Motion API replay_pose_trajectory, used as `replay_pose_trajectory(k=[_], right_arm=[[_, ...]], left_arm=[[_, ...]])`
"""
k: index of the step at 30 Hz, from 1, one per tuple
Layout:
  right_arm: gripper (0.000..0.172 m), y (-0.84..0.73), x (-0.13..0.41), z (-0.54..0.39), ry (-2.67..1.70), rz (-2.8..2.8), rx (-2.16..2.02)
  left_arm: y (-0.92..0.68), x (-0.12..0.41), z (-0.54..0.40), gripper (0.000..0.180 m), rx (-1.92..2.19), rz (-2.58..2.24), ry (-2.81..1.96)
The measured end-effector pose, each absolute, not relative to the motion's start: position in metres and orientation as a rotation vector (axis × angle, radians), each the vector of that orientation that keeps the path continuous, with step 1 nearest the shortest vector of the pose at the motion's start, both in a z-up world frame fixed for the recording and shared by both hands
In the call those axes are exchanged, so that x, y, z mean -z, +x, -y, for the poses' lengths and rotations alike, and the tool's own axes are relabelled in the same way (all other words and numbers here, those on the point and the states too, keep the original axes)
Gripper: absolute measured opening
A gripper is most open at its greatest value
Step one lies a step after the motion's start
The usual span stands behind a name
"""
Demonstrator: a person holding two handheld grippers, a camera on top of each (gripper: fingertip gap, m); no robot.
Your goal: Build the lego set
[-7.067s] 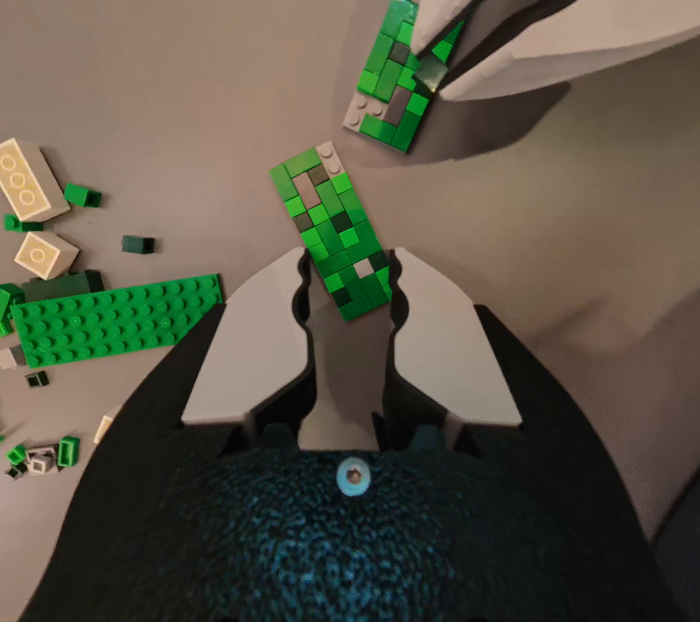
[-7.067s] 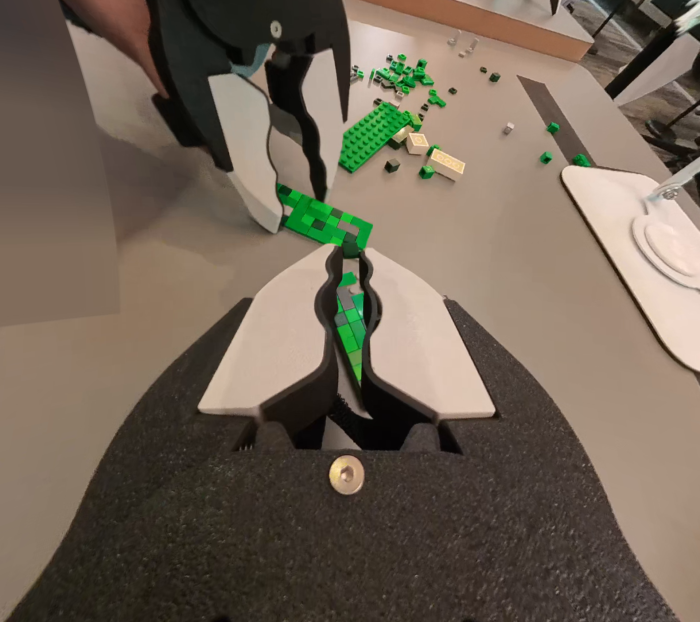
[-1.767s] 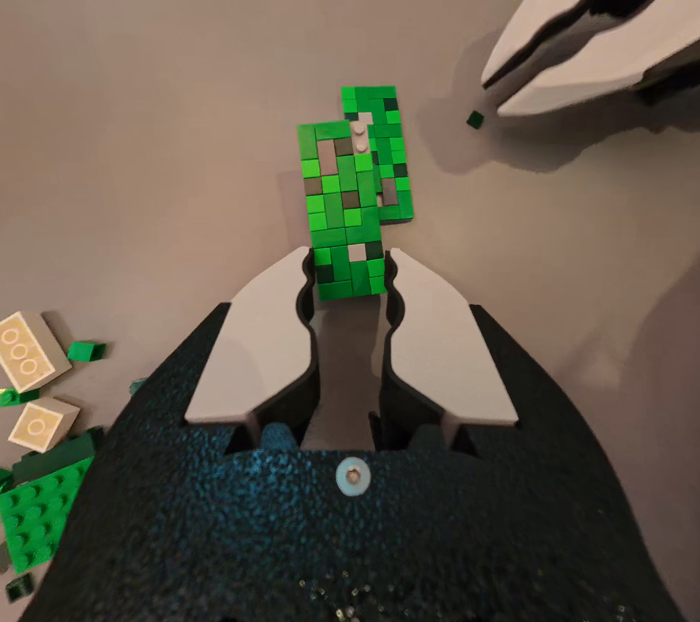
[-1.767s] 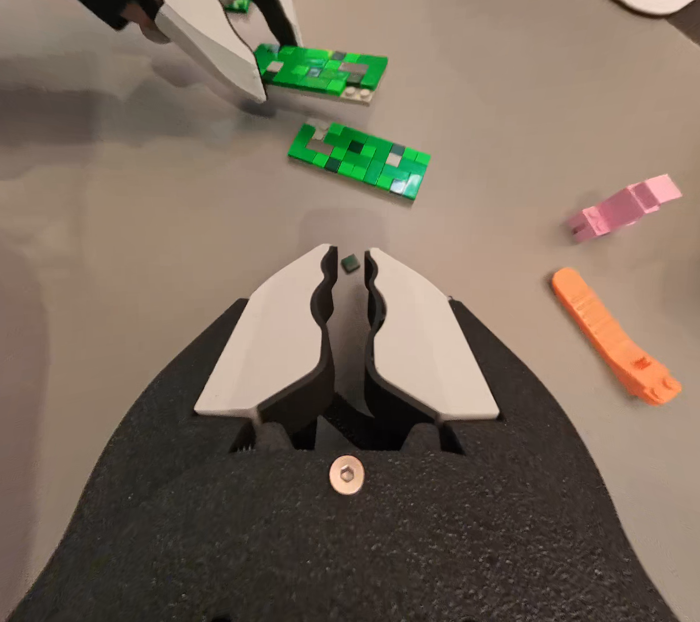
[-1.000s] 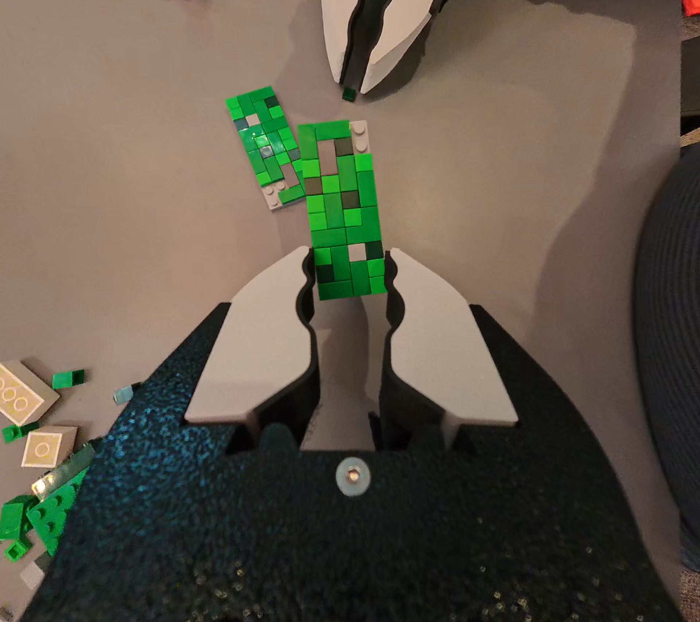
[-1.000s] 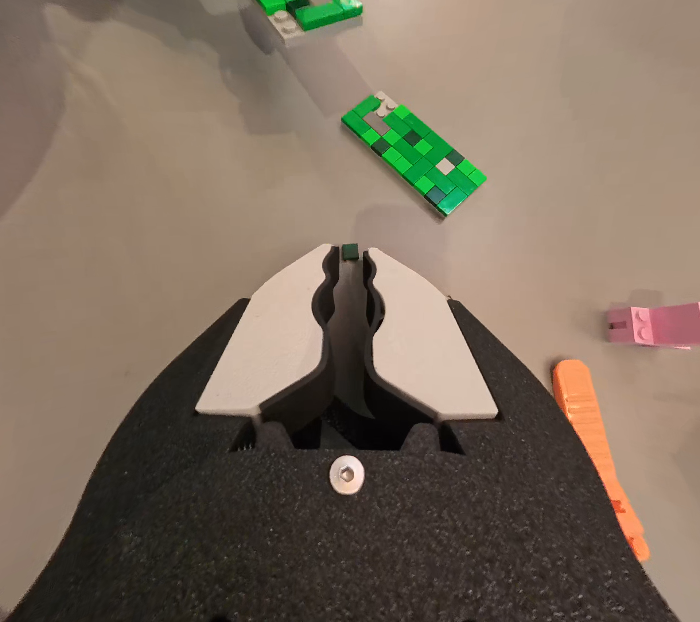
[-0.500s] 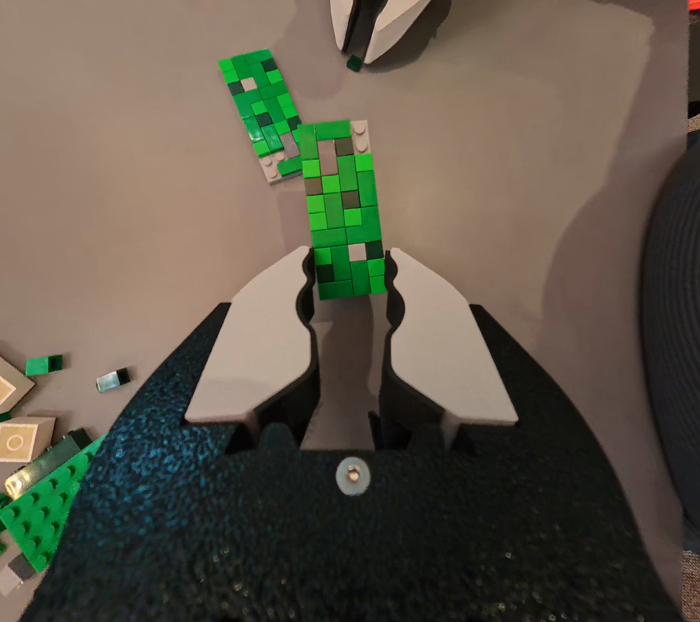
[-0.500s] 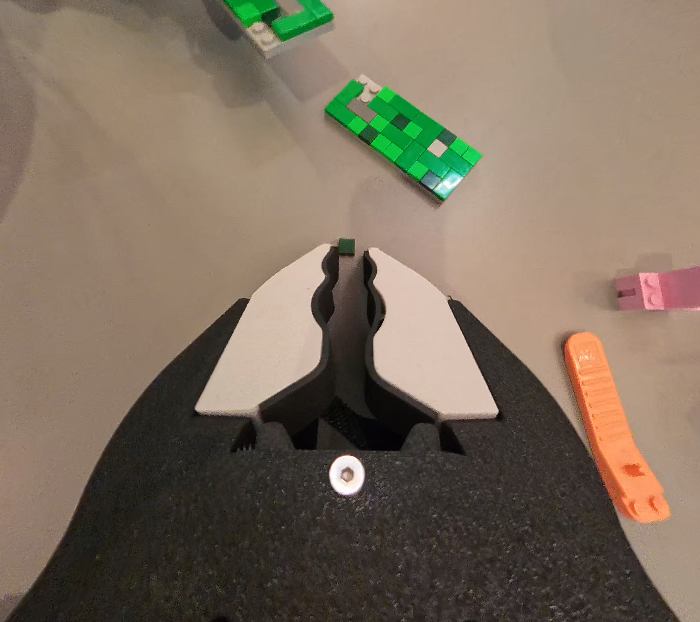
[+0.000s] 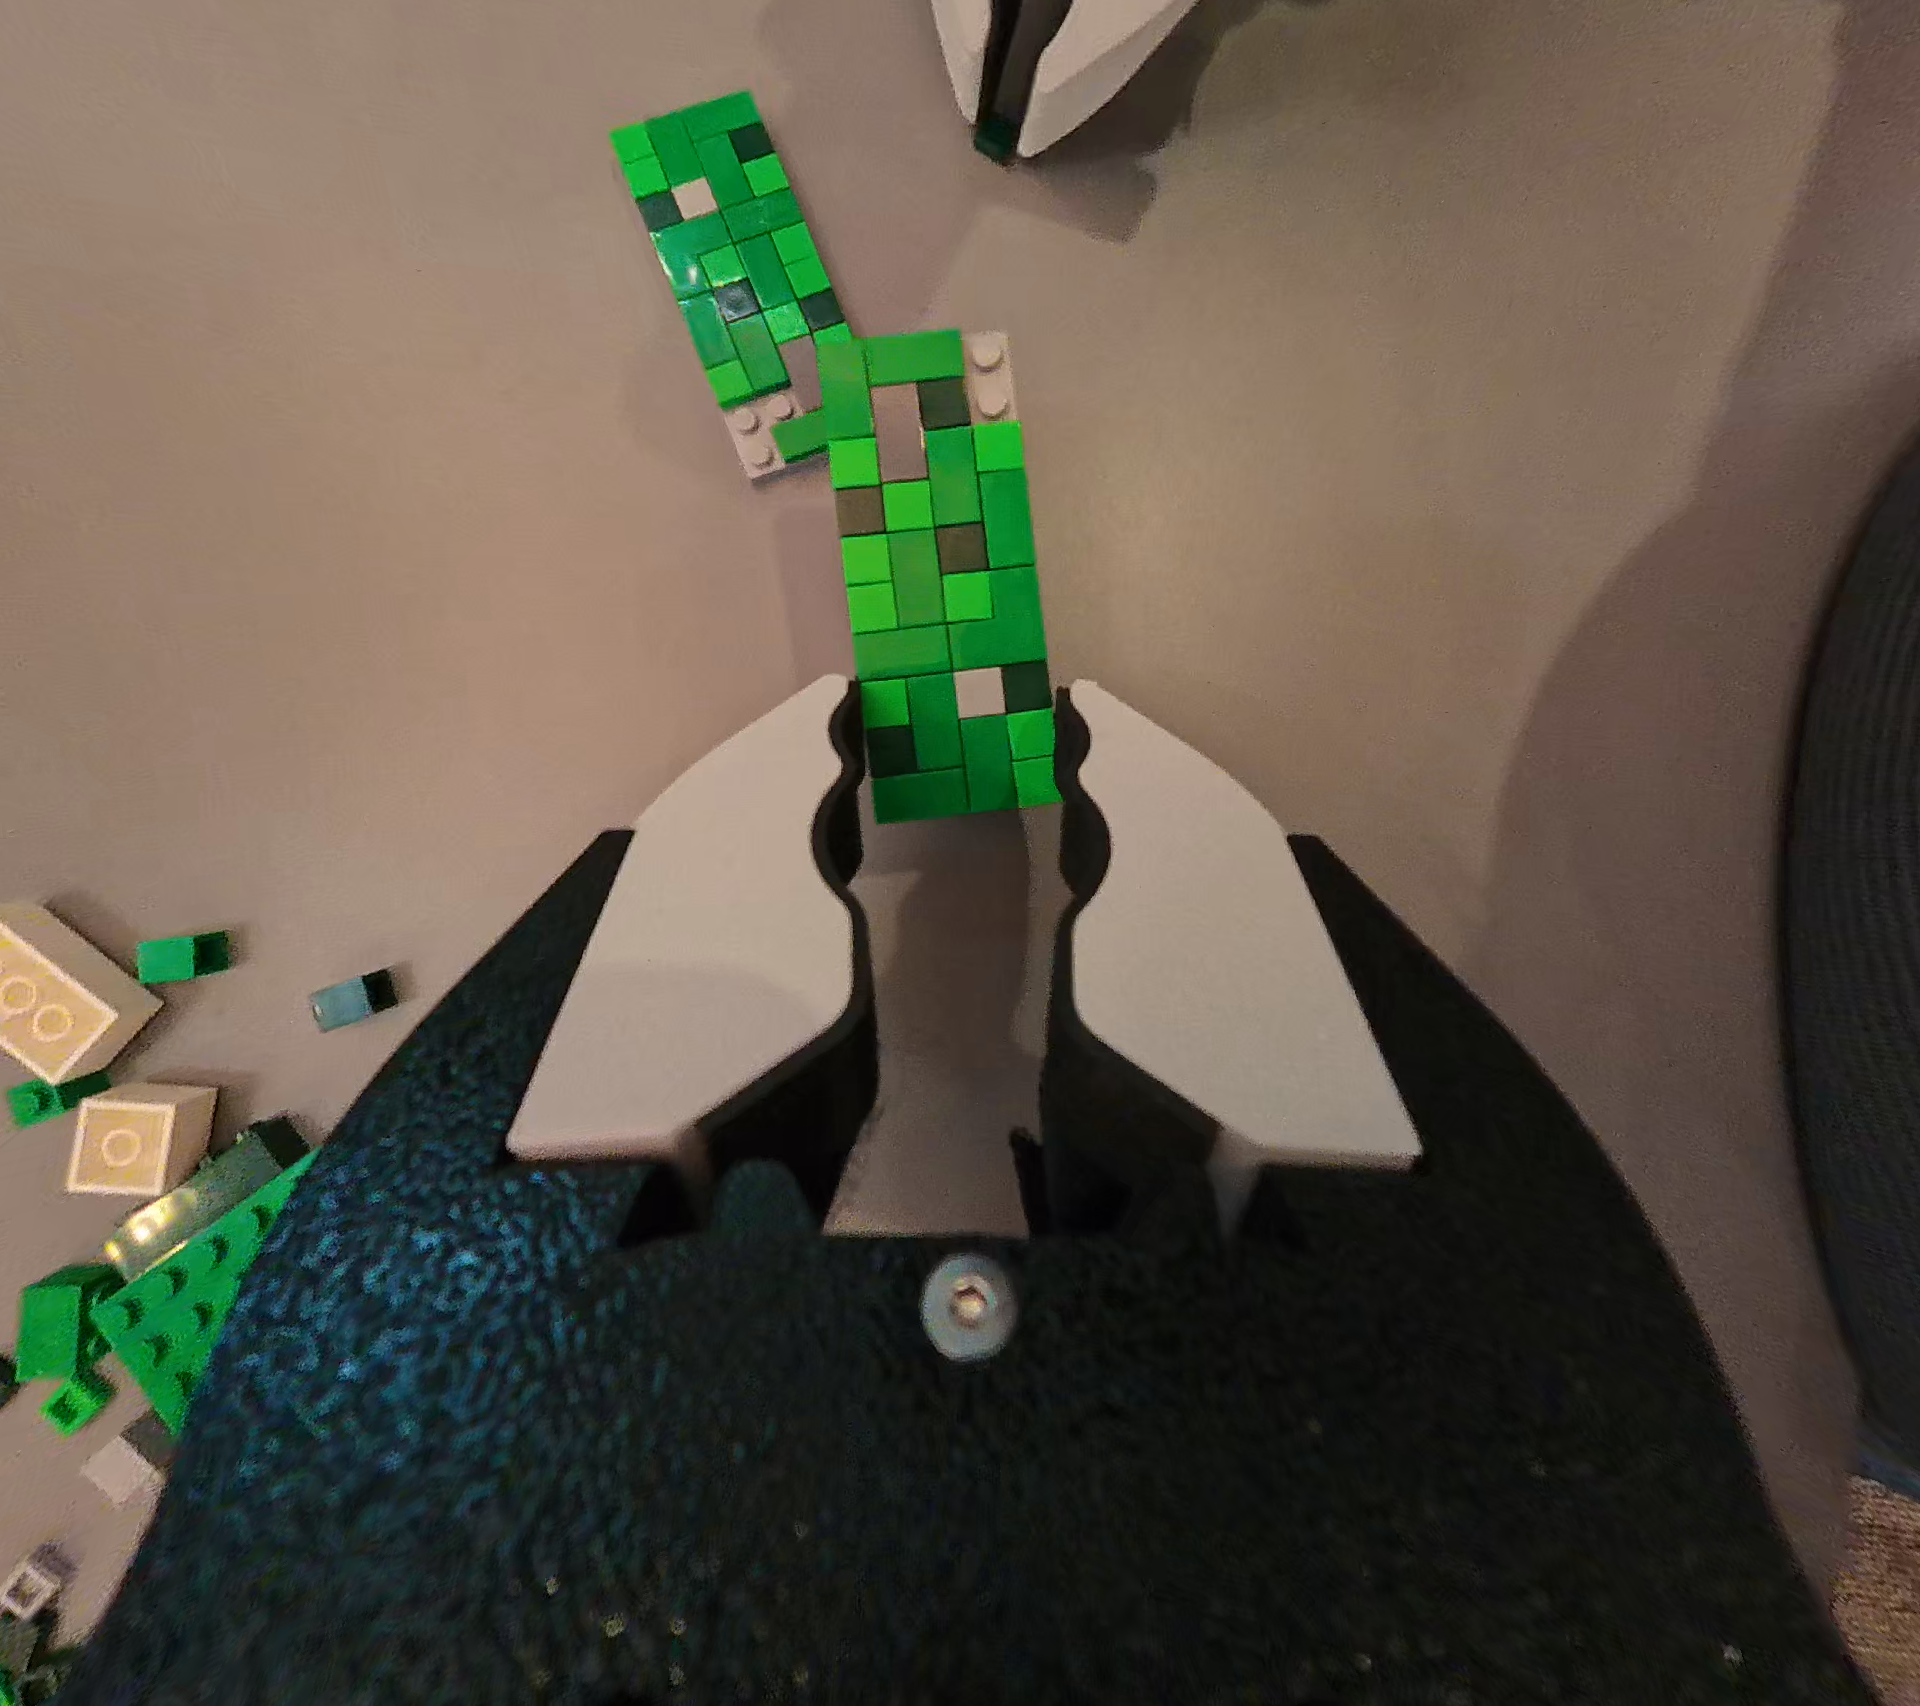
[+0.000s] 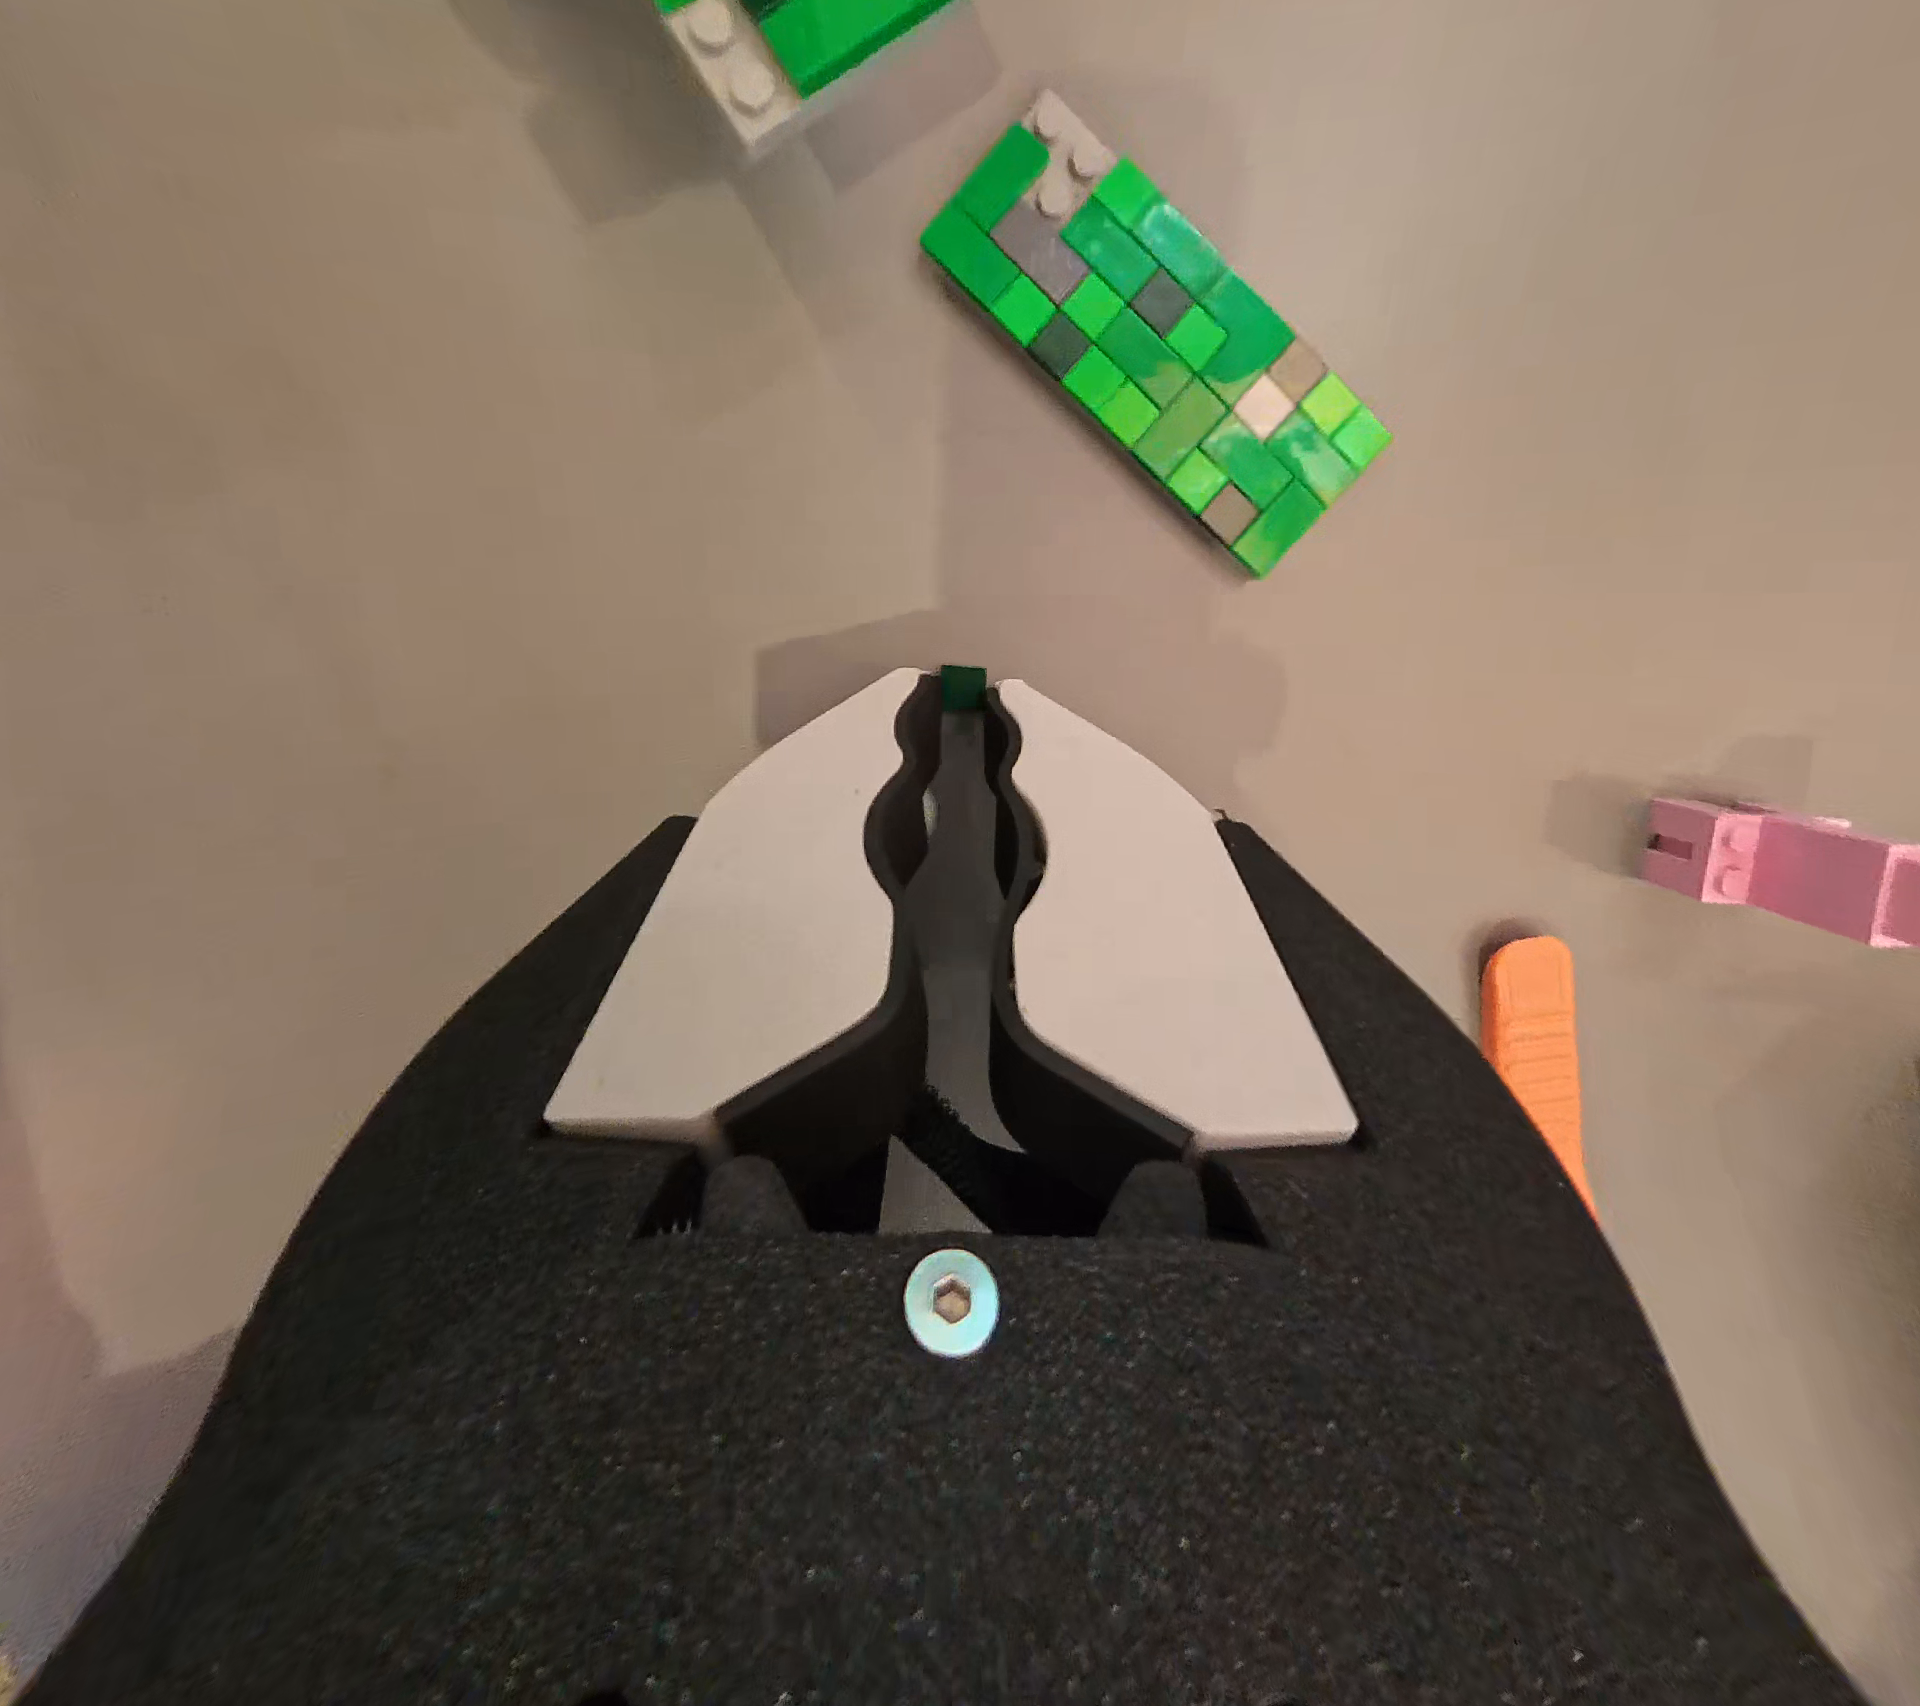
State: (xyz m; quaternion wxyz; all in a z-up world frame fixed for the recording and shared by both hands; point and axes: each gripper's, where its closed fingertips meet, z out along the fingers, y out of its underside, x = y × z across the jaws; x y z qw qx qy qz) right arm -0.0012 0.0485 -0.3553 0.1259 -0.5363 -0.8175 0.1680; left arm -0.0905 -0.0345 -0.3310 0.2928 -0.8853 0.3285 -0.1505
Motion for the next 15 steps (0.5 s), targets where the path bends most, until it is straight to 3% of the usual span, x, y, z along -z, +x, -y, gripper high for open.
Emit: replay_pose_trajectory(k=[7, 15], right_arm=[[0.007, -0.036, 0.271, 0.005, -1.147, 2.389, -0.808], [0.007, -0.041, 0.283, 0.021, -0.958, 2.696, -0.562]], left_arm=[[-0.080, 0.314, 0.044, 0.034, 0.512, -0.805, -2.440], [-0.068, 0.299, 0.050, 0.034, 0.531, -0.857, -2.433]])
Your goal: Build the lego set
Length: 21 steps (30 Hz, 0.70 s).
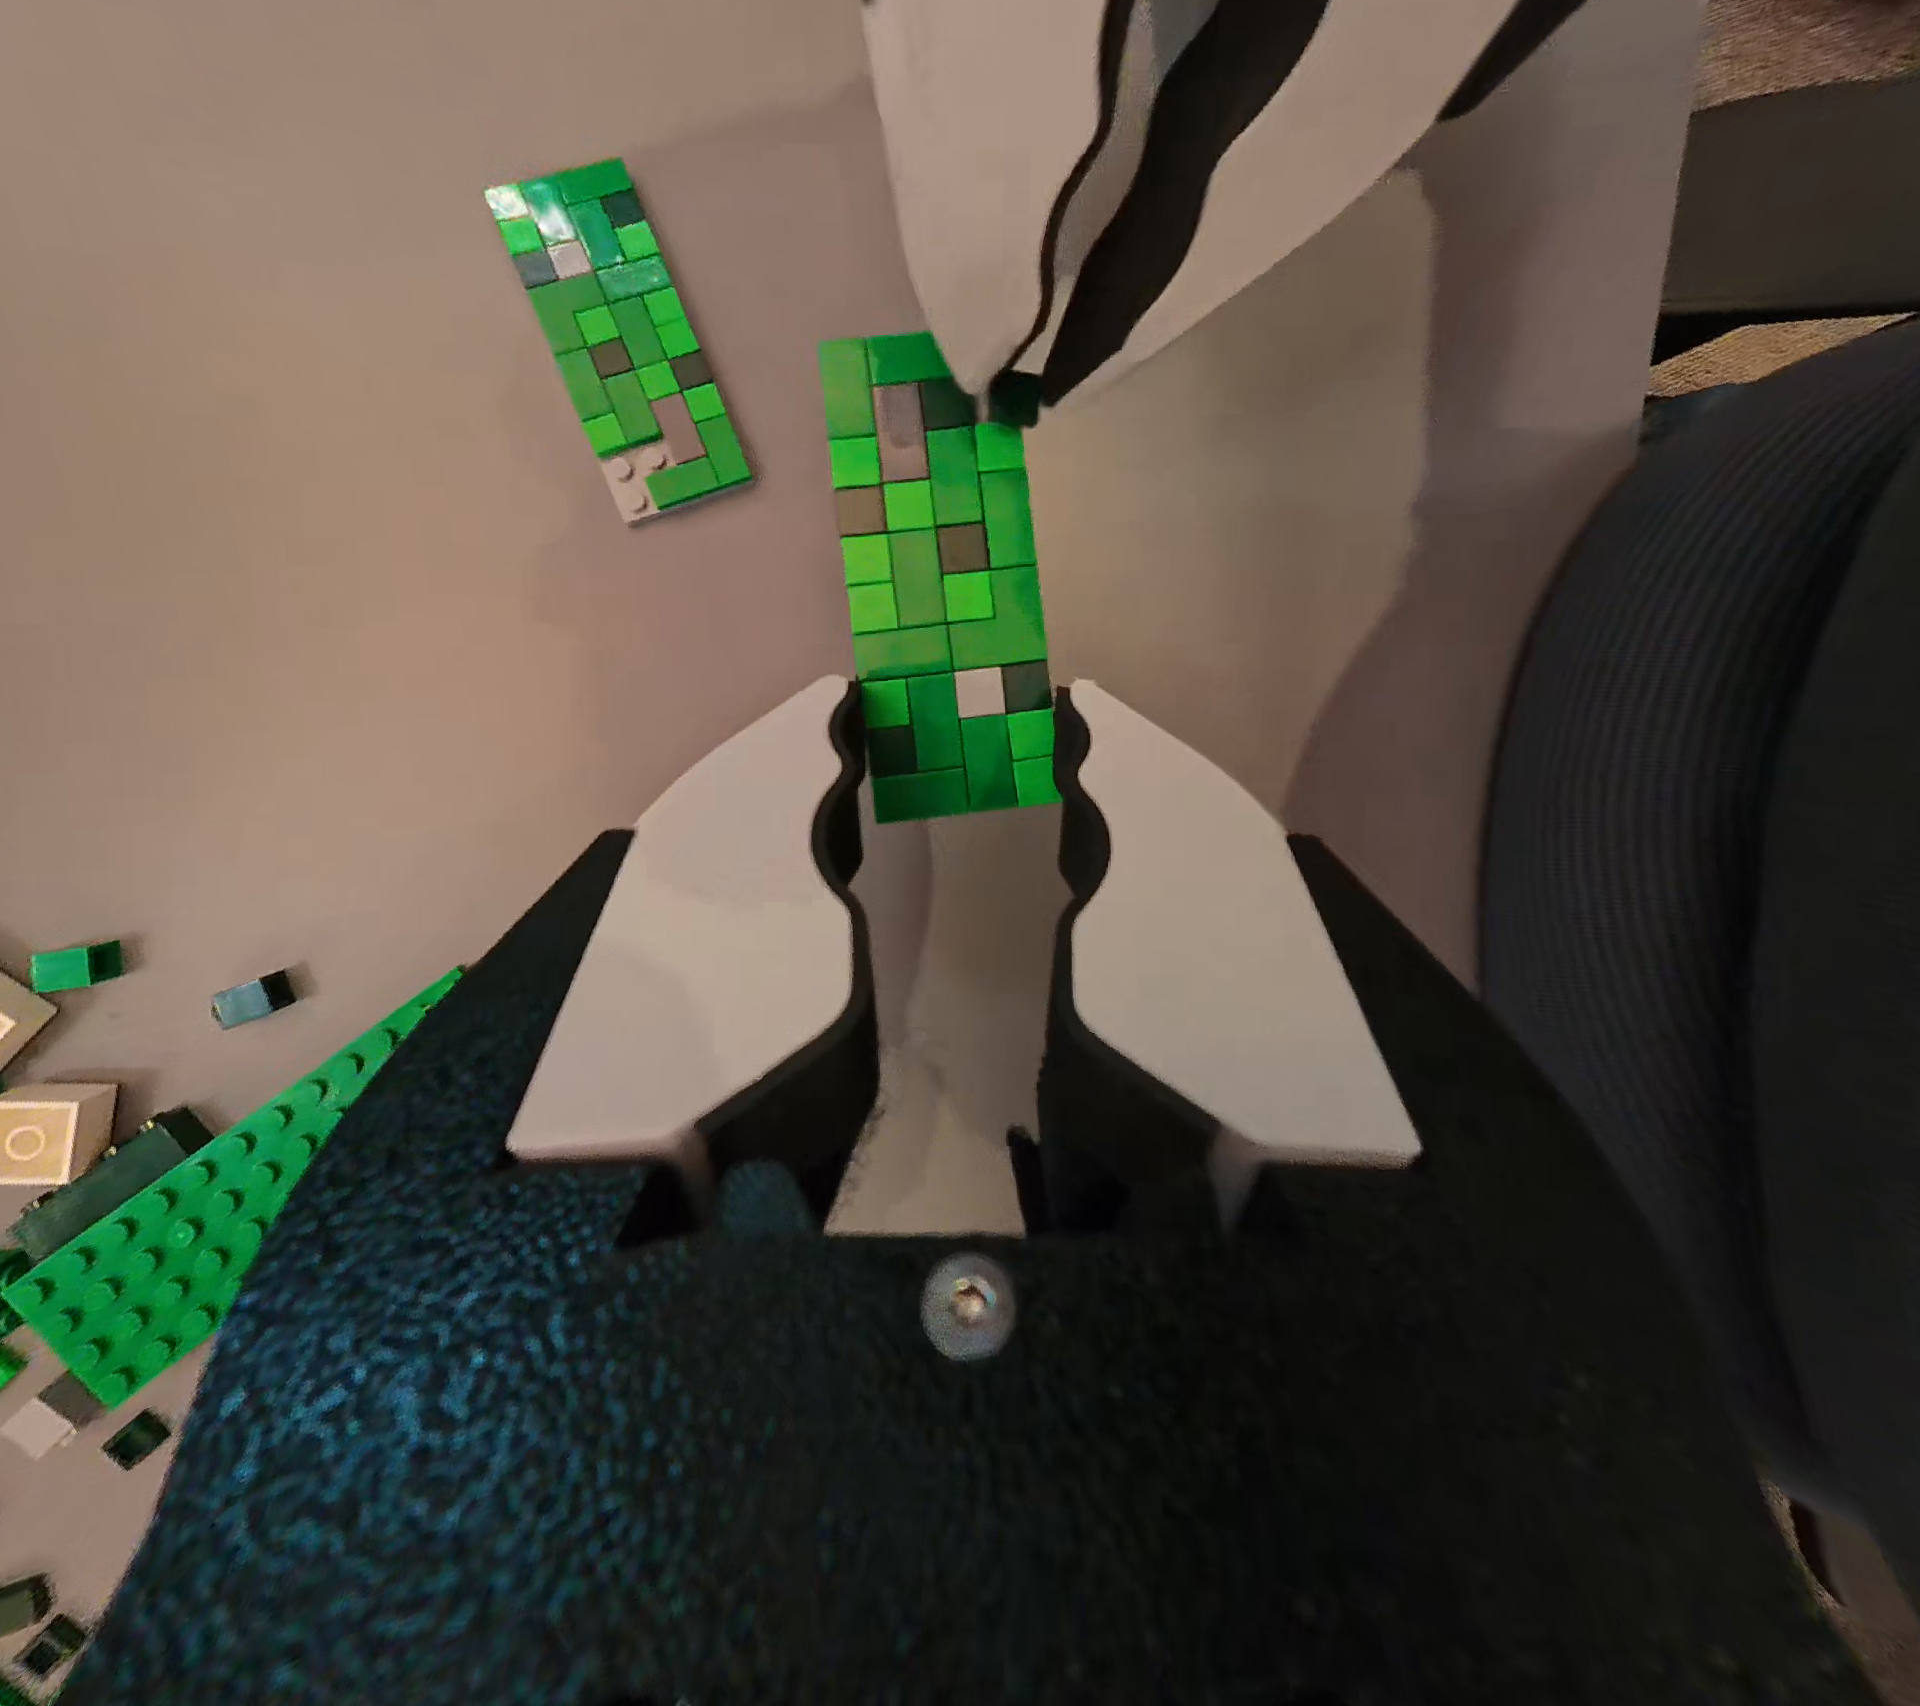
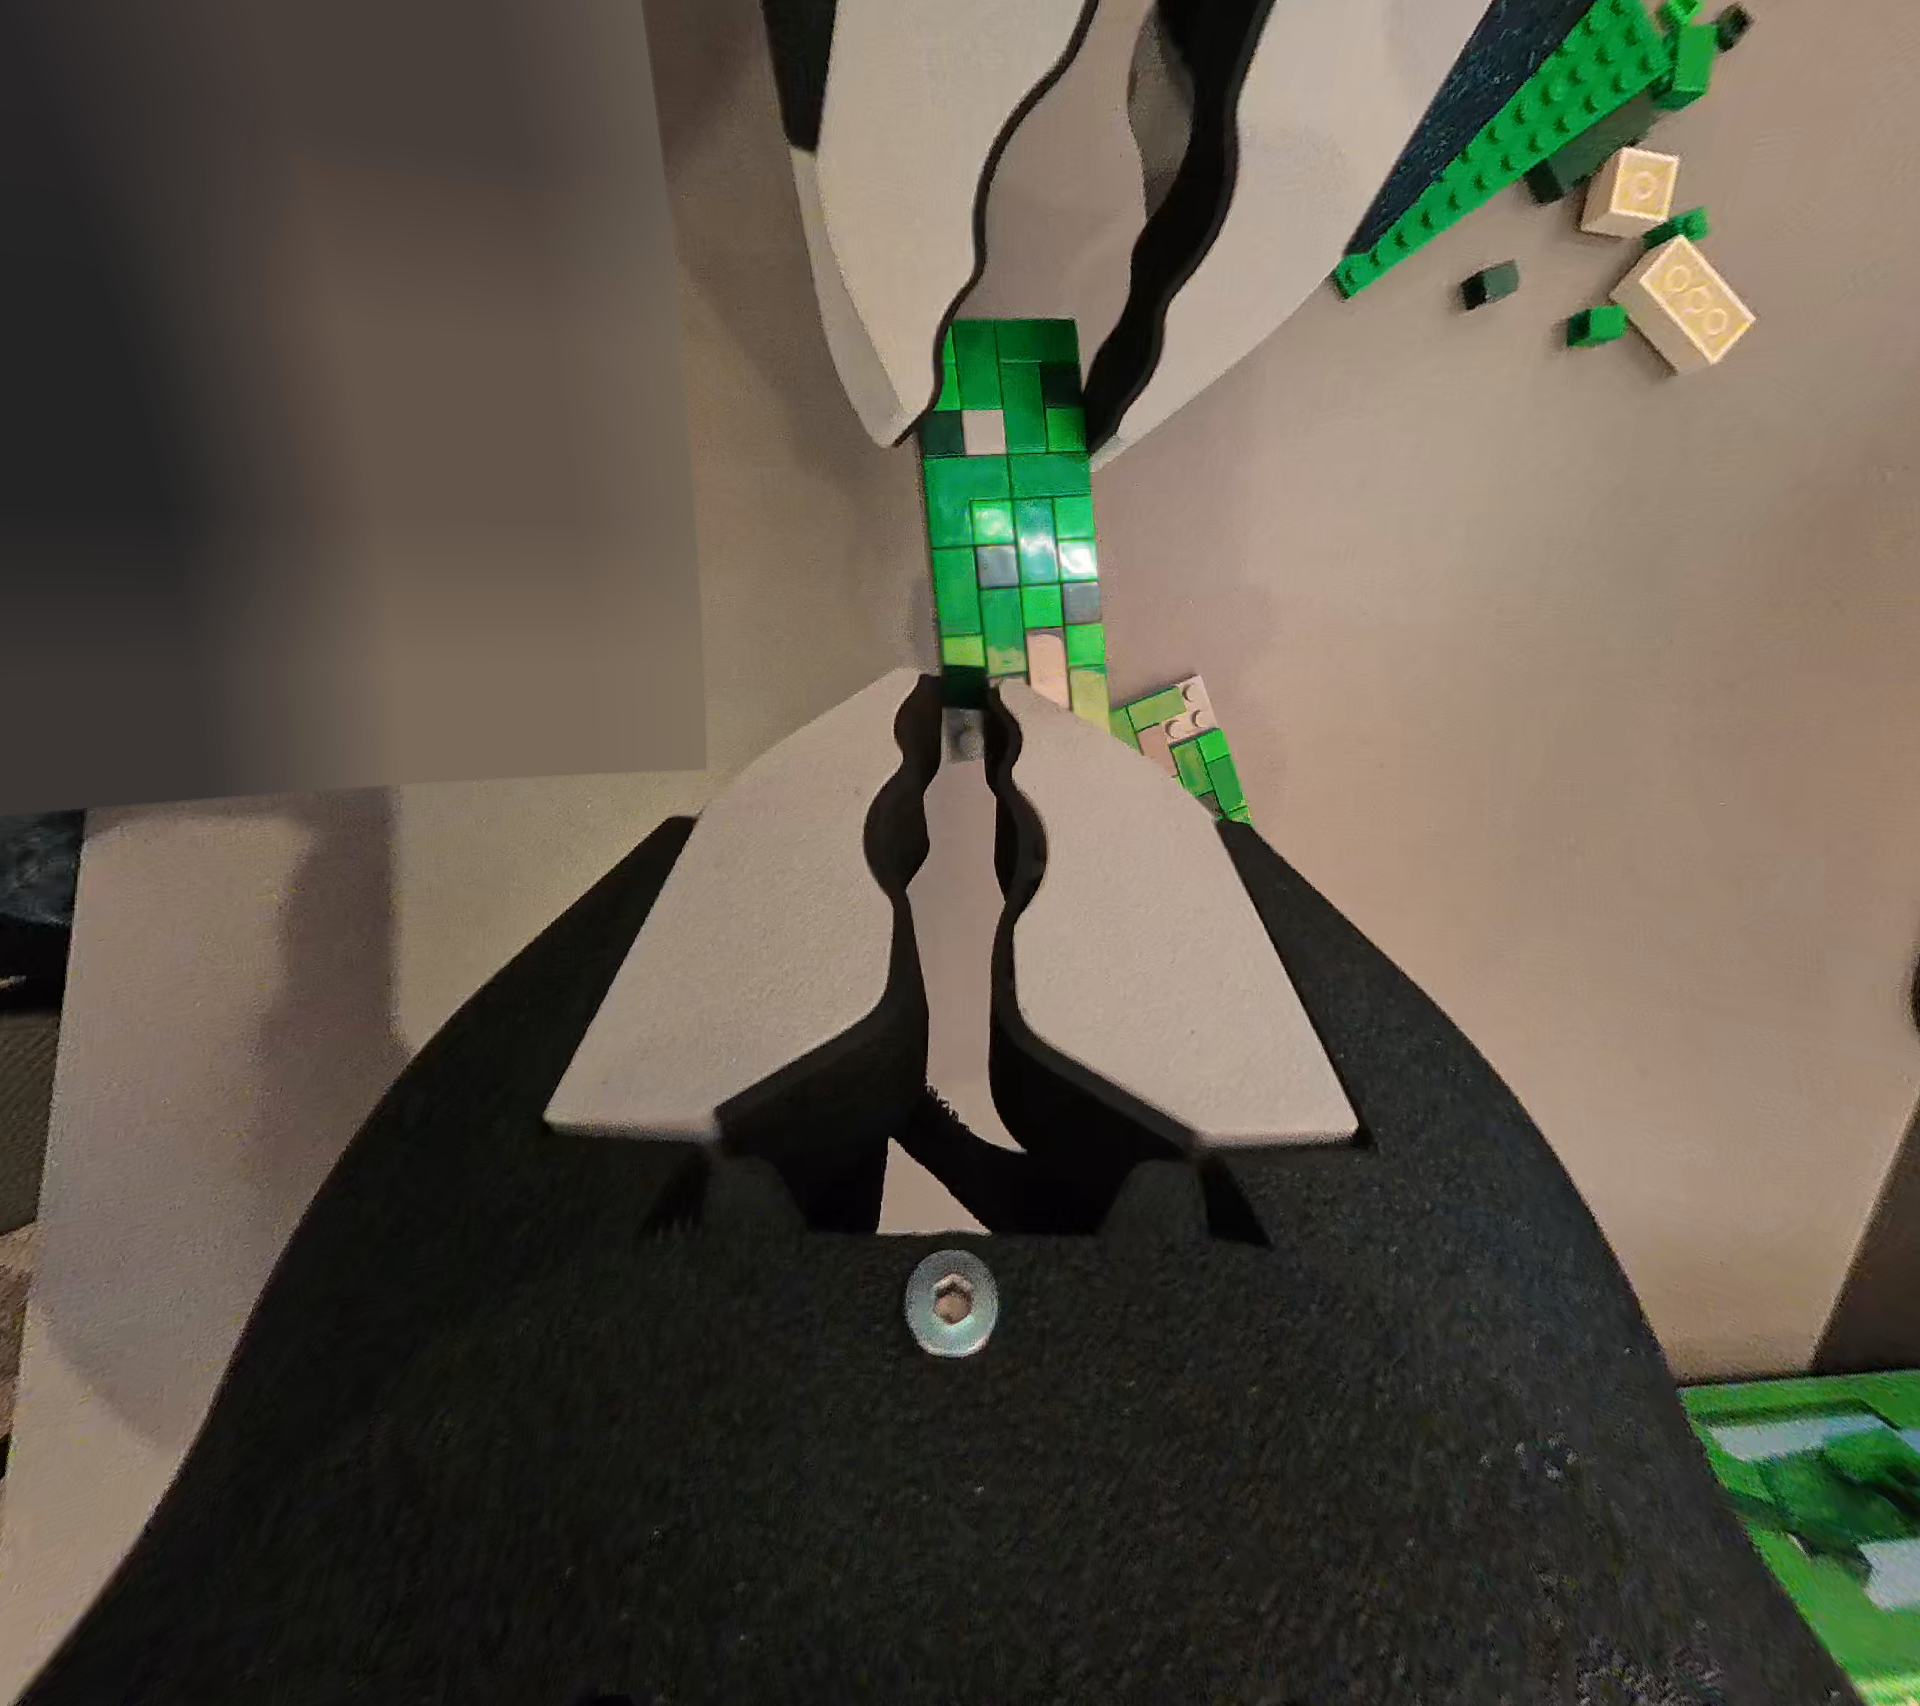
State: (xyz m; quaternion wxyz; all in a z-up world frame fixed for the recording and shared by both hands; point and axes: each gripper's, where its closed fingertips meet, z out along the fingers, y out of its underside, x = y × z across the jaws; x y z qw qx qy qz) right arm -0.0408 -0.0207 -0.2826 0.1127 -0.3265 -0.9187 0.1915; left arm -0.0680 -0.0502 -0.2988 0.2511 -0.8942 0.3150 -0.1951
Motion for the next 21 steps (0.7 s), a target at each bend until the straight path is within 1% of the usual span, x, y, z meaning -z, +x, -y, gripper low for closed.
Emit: replay_pose_trajectory(k=[21], right_arm=[[0.007, -0.0357, 0.2891, 0.0187, -0.911, 2.800, -0.449]], left_arm=[[-0.0631, 0.2997, 0.0530, 0.034, 0.594, -0.826, -2.418]])
